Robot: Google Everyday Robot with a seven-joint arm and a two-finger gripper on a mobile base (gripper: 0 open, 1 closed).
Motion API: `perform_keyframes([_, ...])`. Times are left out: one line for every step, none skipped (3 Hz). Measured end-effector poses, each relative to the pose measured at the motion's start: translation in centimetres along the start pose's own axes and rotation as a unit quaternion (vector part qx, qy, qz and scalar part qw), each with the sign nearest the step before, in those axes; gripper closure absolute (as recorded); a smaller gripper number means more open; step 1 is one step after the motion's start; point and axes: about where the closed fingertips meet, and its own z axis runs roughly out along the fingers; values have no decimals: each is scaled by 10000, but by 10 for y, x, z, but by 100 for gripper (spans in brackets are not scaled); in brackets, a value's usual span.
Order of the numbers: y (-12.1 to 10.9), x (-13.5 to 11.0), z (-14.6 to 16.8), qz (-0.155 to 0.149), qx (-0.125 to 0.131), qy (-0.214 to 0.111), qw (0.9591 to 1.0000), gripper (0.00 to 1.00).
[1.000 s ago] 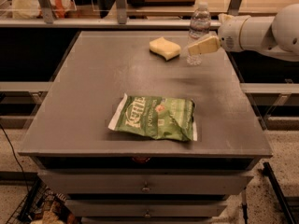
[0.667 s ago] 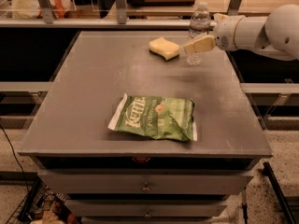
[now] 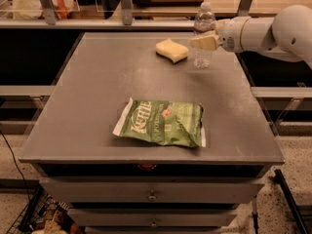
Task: Move water bottle near green jalapeno chip bag
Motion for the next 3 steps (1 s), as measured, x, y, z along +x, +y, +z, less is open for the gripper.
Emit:
perform_keyframes([0,-1,2,4,-84,3,10000,65])
perform_keyframes([1,-9,0,-35,-271,7,9996,87])
perform_keyframes([10,-29,-13,-178,-609,-67,9980,100])
